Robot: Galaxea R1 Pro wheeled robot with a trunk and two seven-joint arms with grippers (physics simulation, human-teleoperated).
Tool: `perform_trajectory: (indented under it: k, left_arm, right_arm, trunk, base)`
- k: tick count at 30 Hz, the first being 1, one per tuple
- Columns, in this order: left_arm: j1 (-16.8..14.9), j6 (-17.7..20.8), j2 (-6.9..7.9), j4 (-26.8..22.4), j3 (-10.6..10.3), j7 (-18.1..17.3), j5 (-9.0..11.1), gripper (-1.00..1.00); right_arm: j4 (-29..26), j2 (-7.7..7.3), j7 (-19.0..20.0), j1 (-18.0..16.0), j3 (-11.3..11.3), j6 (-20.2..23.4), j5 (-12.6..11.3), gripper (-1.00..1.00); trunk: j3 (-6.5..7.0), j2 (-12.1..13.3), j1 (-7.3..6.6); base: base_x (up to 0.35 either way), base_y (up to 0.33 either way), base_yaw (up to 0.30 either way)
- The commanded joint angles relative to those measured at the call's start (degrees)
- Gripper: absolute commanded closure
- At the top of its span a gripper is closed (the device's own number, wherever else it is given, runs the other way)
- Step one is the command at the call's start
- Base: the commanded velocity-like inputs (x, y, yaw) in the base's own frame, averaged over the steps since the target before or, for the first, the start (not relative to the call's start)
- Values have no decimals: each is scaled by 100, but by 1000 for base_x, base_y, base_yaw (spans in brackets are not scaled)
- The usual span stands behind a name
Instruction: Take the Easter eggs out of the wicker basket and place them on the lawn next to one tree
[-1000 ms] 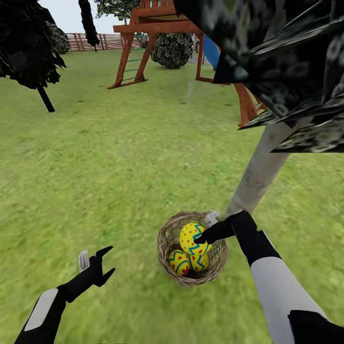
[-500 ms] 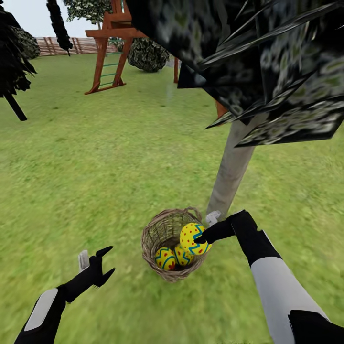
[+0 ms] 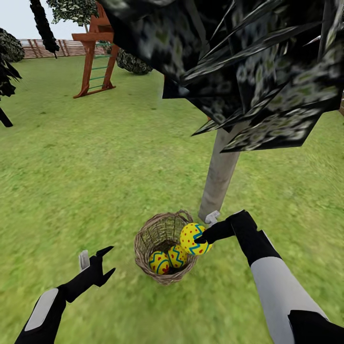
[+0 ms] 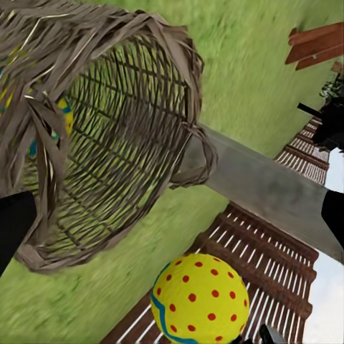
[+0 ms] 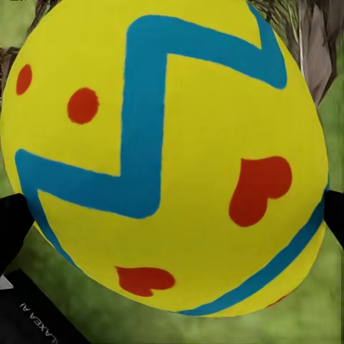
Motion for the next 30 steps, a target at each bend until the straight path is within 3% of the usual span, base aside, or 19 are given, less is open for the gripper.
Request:
perform_trajectory:
  k: [1, 7, 12, 30]
  left_arm:
    - [-4, 33, -3, 0, 15, -21, -20, -100]
    - [-4, 30, -3, 4, 14, -21, -22, -100]
    - [-4, 30, -3, 6, 11, -21, -27, -100]
    - [-4, 30, -3, 8, 15, -21, -27, -100]
  right_arm:
    - [-11, 13, 51, -4, -24, 20, 47, 100]
    - [-33, 12, 68, -4, -30, 33, -10, 100]
    - [-33, 12, 68, -4, -32, 35, -23, 100]
    - [-33, 4, 98, -4, -33, 35, -36, 100]
  trunk:
    - [14, 40, -23]
    - [32, 80, -45]
    - [34, 80, -45]
    - [127, 80, -45]
  base:
    - [0, 0, 0]
    - [0, -7, 0]
    - [-6, -281, -25]
    - [-3, -26, -240]
